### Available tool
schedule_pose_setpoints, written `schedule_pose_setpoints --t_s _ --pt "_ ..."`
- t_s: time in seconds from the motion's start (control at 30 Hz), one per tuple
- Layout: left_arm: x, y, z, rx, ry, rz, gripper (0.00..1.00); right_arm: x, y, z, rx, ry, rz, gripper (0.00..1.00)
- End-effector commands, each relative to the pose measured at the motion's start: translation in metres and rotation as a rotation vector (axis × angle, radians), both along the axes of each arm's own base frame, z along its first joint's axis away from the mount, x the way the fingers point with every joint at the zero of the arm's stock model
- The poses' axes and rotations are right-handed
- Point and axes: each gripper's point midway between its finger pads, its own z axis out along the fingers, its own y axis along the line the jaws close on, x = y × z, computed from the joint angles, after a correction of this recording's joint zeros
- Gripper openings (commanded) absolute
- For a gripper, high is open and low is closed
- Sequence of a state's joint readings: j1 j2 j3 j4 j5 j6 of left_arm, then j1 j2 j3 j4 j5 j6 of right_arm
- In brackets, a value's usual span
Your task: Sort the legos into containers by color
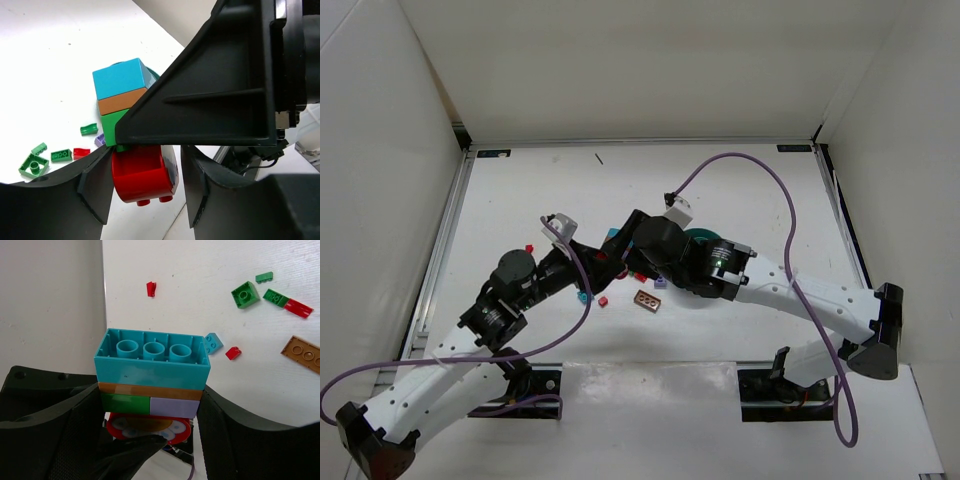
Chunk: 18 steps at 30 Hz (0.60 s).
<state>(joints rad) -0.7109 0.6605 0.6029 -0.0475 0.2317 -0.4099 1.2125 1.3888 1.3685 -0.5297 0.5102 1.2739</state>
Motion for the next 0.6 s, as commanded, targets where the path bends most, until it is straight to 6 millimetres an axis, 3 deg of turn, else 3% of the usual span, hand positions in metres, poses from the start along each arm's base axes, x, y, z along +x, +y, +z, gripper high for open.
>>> schedule_pose_setpoints --t_s 0.0,0.07,0.17,0.27,0.33,0.5,0.57 --pt "-0.005 -0.003 0.011 -0.011 -0.027 -0.030 0.62 0.003 0.004 0.019 0.045 -0.039 0.001 0.37" --pt "-0.004 -0.003 0.008 0.001 -0.017 -0.031 0.59 0.004 0.001 0.024 0.048 -0.066 -0.003 0.37" --pt "-0.004 -0.004 0.008 0.002 -0.016 -0.034 0.46 0.004 0.001 0.024 0.051 -0.066 0.000 0.37" --pt "-0.002 -0.003 0.011 -0.004 -0.014 -0.018 0.28 0.002 0.001 0.021 0.046 -0.064 0.007 0.37" --pt "-0.003 0.000 0.012 0.000 -0.009 -0.010 0.11 0.002 0.000 0.018 0.042 -0.063 0.003 0.31" --pt "-0.007 0.003 0.014 -0.011 0.008 -0.011 0.02 0.012 -0.015 0.017 0.023 -0.087 -0.106 0.18" --pt "-0.013 0.003 0.011 -0.003 0.030 -0.028 0.01 0.013 -0.024 0.015 0.001 -0.089 -0.142 0.18"
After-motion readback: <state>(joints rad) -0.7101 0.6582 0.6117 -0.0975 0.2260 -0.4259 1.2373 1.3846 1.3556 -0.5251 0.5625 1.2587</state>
